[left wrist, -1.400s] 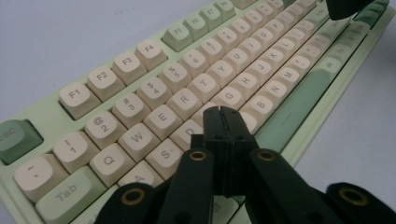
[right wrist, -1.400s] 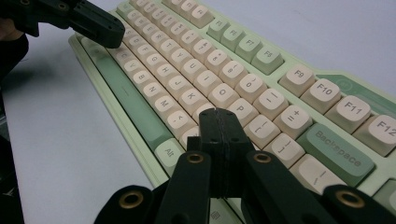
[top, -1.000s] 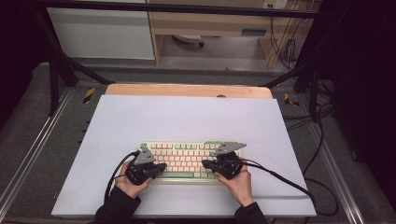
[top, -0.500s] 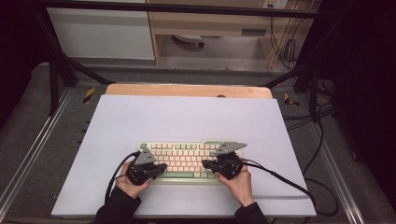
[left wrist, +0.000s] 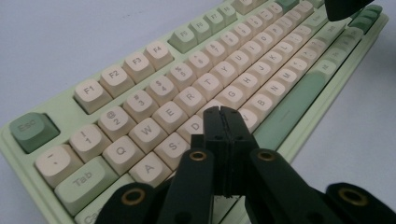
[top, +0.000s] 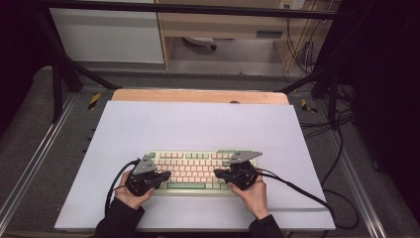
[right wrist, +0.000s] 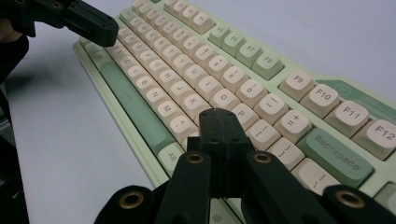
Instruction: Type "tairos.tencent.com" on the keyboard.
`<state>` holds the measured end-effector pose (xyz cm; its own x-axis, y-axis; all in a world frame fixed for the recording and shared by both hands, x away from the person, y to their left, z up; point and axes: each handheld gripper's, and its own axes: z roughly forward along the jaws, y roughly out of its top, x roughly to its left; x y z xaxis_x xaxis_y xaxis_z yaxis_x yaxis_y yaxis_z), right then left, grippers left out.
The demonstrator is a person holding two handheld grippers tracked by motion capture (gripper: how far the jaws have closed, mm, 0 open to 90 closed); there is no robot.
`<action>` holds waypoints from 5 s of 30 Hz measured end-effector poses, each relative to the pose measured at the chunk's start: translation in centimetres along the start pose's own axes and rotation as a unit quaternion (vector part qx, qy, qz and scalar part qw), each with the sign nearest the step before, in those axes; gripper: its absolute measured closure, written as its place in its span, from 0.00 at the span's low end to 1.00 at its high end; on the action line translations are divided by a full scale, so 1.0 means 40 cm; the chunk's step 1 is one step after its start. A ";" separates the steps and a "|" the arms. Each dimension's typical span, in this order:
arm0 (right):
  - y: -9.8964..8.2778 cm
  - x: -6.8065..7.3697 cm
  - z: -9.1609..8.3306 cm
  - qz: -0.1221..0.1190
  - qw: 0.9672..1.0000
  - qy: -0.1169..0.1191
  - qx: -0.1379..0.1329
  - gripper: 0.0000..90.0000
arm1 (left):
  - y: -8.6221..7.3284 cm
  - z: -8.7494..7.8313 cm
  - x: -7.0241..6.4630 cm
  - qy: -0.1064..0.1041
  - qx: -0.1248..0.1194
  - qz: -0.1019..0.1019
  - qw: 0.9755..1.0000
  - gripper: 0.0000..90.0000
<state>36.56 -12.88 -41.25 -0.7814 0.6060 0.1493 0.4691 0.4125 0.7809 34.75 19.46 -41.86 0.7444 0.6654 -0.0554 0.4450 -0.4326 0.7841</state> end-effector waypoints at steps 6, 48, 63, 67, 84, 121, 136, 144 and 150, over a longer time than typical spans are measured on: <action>0.002 0.000 0.001 0.004 1.000 -0.001 0.000 1.00 | -0.003 -0.015 0.009 0.002 -0.005 -0.003 1.000 1.00; 0.053 -0.004 0.125 0.015 0.999 -0.027 0.031 1.00 | -0.064 -0.074 0.063 0.014 -0.011 -0.023 1.000 1.00; 0.059 0.004 0.106 0.005 0.999 -0.026 0.022 1.00 | -0.064 -0.075 0.063 0.015 -0.011 -0.023 1.000 1.00; 0.065 0.010 0.089 0.001 1.000 -0.022 0.015 1.00 | -0.064 -0.075 0.064 0.016 -0.011 -0.024 1.000 1.00; 0.053 0.055 0.087 -0.006 1.000 0.006 0.010 1.00 | -0.064 -0.075 0.063 0.015 -0.011 -0.023 1.000 1.00; 0.046 0.069 0.091 -0.017 1.000 0.006 0.014 0.99 | -0.063 -0.080 0.062 0.016 -0.014 -0.021 1.000 0.99; 0.021 -0.010 -0.023 0.008 0.999 -0.033 -0.008 0.60 | -0.064 -0.091 0.072 0.012 -0.007 -0.018 1.000 0.75; -0.024 -0.058 -0.088 0.021 0.998 -0.058 -0.020 0.28 | -0.077 -0.099 0.081 0.016 0.006 -0.015 1.000 0.45; -0.068 -0.090 -0.124 0.037 0.998 -0.054 -0.016 0.12 | -0.095 -0.102 0.083 0.016 0.015 -0.008 1.000 0.24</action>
<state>36.06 -19.54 -40.92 -0.6953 0.7044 0.1426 0.5089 0.3425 0.7898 33.51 25.78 -42.50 0.7210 0.6914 -0.0470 0.4712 -0.4394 0.7648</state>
